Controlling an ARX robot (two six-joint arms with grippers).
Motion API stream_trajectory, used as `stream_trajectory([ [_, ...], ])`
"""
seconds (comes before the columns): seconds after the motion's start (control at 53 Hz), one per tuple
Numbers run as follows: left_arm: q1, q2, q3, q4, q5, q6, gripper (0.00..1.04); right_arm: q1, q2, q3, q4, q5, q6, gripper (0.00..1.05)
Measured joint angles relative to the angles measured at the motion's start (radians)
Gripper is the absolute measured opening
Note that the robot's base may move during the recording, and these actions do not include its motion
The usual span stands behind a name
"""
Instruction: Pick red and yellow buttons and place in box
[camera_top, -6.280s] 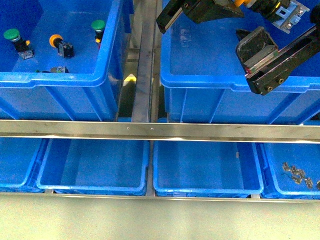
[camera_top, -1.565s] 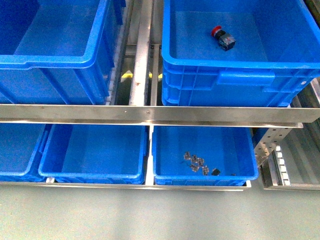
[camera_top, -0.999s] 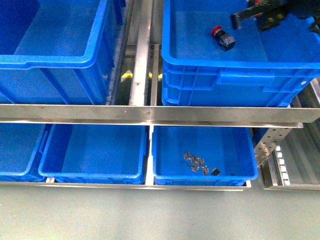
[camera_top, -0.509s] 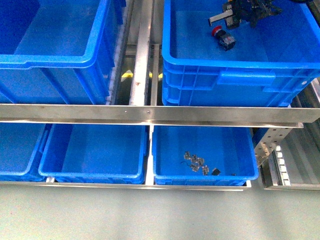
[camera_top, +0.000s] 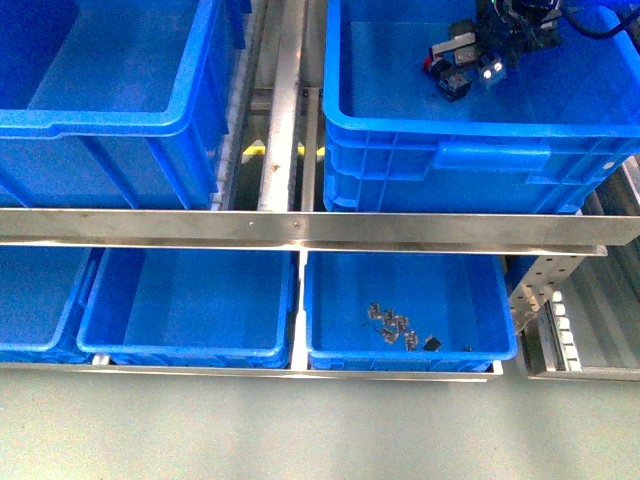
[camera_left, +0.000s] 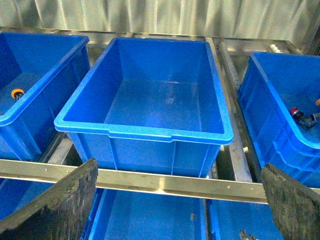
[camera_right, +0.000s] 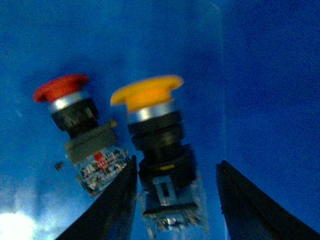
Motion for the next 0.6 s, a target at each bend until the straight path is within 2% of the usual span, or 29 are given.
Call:
stream_trajectory([
  [0.094, 0.0, 0.0, 0.0, 0.0, 0.0, 0.0, 0.97, 0.001, 0.0, 0.029, 0.002, -0.011, 0.002, 0.6],
  [0.151, 0.0, 0.0, 0.0, 0.0, 0.0, 0.0, 0.97, 0.0, 0.0, 0.056, 0.002, -0.021, -0.002, 0.72],
  [0.17, 0.0, 0.0, 0.0, 0.0, 0.0, 0.0, 0.97, 0.0, 0.0, 0.056, 0.002, -0.021, -0.002, 0.72],
  [0.226, 0.0, 0.0, 0.0, 0.0, 0.0, 0.0, 0.97, -0.002, 0.0, 0.069, 0.002, -0.025, -0.003, 0.84],
  [0.264, 0.0, 0.0, 0.0, 0.0, 0.0, 0.0, 0.97, -0.003, 0.0, 0.071, 0.002, -0.026, -0.003, 0.87],
  [0.339, 0.0, 0.0, 0.0, 0.0, 0.0, 0.0, 0.97, -0.008, -0.002, 0.067, 0.011, -0.036, 0.0, 1.04],
  [0.358, 0.0, 0.0, 0.0, 0.0, 0.0, 0.0, 0.97, -0.009, -0.009, 0.054, 0.024, -0.04, 0.002, 1.04],
  [0.415, 0.0, 0.0, 0.0, 0.0, 0.0, 0.0, 0.97, -0.013, -0.108, -0.137, 0.168, -0.086, 0.002, 0.96],
  [0.528, 0.0, 0.0, 0.0, 0.0, 0.0, 0.0, 0.97, -0.022, -0.414, -0.613, 0.428, -0.159, 0.041, 0.98],
  [0.603, 0.0, 0.0, 0.0, 0.0, 0.0, 0.0, 0.97, -0.025, -0.633, -0.893, 0.54, -0.203, 0.069, 0.98],
])
